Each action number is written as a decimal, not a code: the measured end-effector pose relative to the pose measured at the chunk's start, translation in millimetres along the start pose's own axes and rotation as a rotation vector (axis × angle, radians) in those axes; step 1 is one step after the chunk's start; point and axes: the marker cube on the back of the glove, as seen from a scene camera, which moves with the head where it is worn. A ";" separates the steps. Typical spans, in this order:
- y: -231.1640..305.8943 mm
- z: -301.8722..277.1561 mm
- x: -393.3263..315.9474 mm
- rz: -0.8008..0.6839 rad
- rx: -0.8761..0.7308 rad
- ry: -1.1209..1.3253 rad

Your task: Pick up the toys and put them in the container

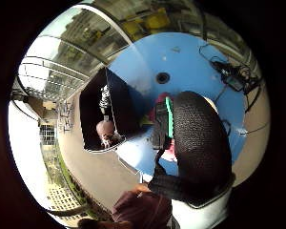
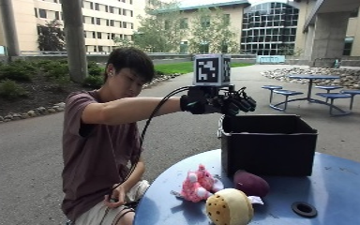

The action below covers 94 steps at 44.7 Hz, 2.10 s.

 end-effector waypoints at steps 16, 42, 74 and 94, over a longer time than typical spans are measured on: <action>-10.9 6.6 1.4 0.001 -0.021 0.005; -51.0 140.2 21.8 0.033 -0.315 0.046; -46.8 263.1 30.6 -0.022 -0.067 -0.174; -46.8 69.9 -8.9 -0.089 0.029 -0.101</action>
